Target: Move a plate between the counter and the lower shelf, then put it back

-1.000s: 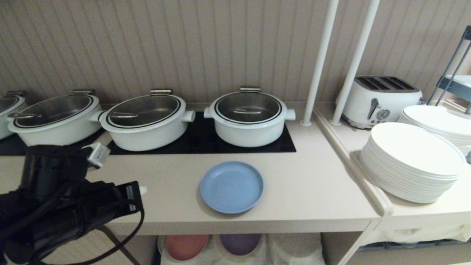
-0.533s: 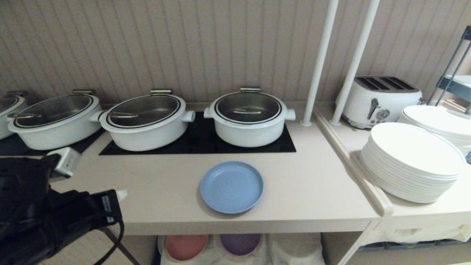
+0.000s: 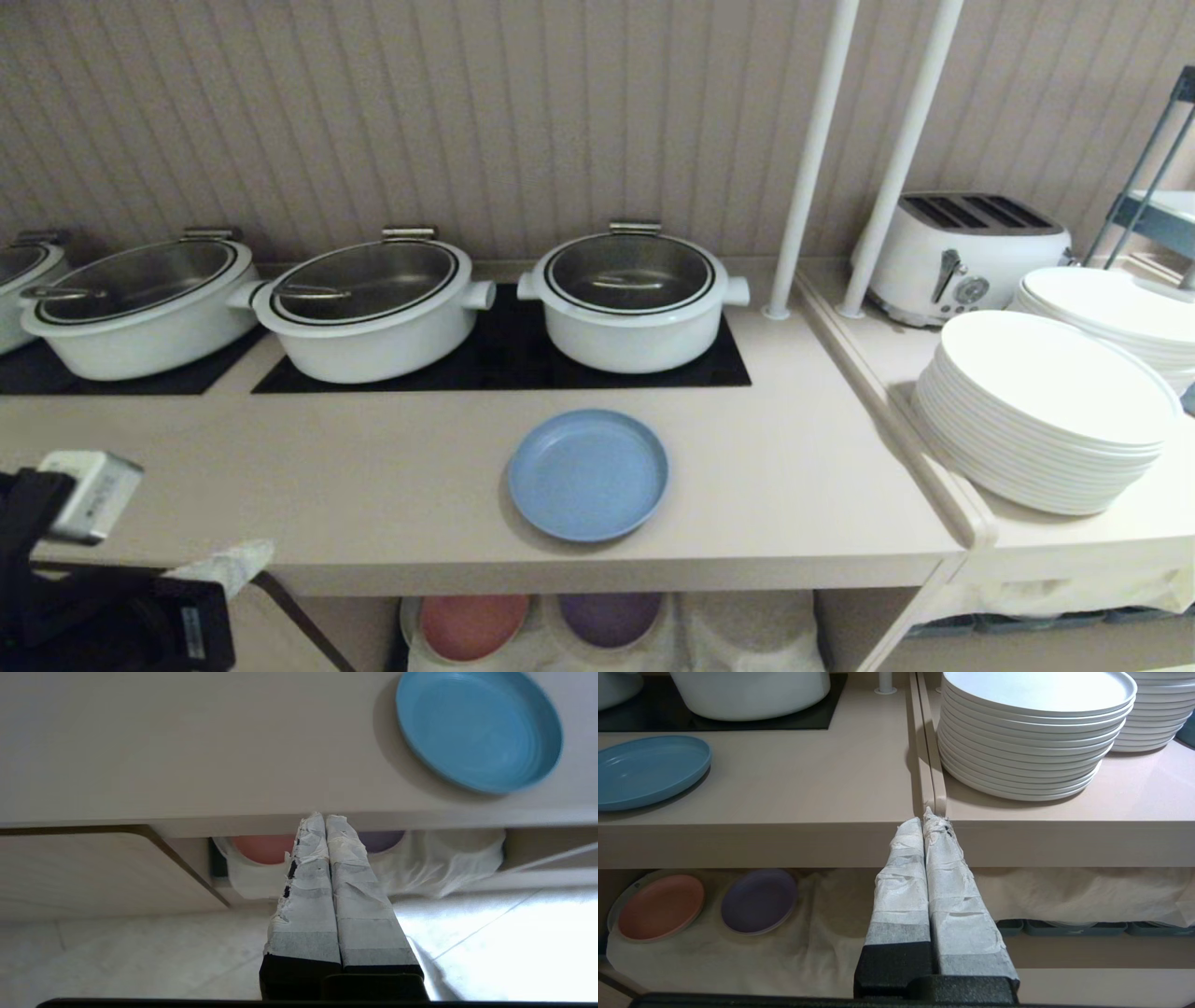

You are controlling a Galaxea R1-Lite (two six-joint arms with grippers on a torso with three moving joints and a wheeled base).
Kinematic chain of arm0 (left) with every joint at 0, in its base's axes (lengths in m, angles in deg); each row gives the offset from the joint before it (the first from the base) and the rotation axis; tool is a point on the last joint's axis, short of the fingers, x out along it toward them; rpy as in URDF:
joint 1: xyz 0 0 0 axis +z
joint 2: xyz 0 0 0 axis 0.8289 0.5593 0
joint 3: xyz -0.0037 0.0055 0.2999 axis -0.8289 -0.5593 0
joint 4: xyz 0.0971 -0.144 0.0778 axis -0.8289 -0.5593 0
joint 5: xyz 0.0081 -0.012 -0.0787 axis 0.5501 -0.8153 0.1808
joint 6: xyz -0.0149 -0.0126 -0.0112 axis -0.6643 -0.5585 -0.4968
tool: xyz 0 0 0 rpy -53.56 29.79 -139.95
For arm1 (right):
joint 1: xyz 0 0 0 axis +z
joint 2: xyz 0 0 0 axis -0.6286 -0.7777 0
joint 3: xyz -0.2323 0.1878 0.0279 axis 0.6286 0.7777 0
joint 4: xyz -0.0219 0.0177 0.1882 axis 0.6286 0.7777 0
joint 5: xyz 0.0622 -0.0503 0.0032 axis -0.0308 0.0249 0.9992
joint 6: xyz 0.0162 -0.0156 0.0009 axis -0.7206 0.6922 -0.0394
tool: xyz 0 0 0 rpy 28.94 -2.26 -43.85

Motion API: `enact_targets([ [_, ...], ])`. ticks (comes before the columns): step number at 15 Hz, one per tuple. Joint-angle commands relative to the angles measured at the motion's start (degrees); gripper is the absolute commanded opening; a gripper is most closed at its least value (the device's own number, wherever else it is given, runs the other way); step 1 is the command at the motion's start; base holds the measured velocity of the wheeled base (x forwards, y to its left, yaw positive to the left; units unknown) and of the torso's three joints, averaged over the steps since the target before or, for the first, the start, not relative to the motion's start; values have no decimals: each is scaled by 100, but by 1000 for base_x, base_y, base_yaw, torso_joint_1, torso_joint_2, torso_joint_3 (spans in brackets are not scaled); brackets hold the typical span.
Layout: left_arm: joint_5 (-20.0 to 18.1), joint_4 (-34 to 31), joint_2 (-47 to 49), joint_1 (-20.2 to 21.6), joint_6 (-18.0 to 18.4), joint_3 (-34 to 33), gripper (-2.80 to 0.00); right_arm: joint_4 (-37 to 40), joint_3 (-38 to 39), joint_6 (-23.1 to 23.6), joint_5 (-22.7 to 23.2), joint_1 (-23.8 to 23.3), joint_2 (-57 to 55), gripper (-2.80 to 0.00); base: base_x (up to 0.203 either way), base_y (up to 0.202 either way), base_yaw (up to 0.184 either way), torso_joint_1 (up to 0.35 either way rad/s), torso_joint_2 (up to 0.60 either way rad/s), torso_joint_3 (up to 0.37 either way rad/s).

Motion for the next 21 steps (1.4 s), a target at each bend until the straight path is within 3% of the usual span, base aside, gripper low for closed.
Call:
enact_targets([
  [1, -304, 12, -474, 333, 295, -259, -280, -1, 0, -2, 1, 0, 0, -280, 0, 0, 0, 0, 0, 0],
  [5, -1530, -21, -1481, 1098, 936, -922, -280, -1, 0, -2, -1, 0, 0, -280, 0, 0, 0, 0, 0, 0],
  [8, -1905, -127, -2200, 1490, 1024, -1348, -280, -1, 0, -2, -1, 0, 0, -280, 0, 0, 0, 0, 0, 0],
  [16, -1892, -1264, -3645, 1645, 1165, -1323, -280, -1, 0, -2, 1, 0, 0, -280, 0, 0, 0, 0, 0, 0],
  [21, -1424, -1358, -4343, 1645, 1153, -1344, -280, -1, 0, -2, 1, 0, 0, -280, 0, 0, 0, 0, 0, 0],
])
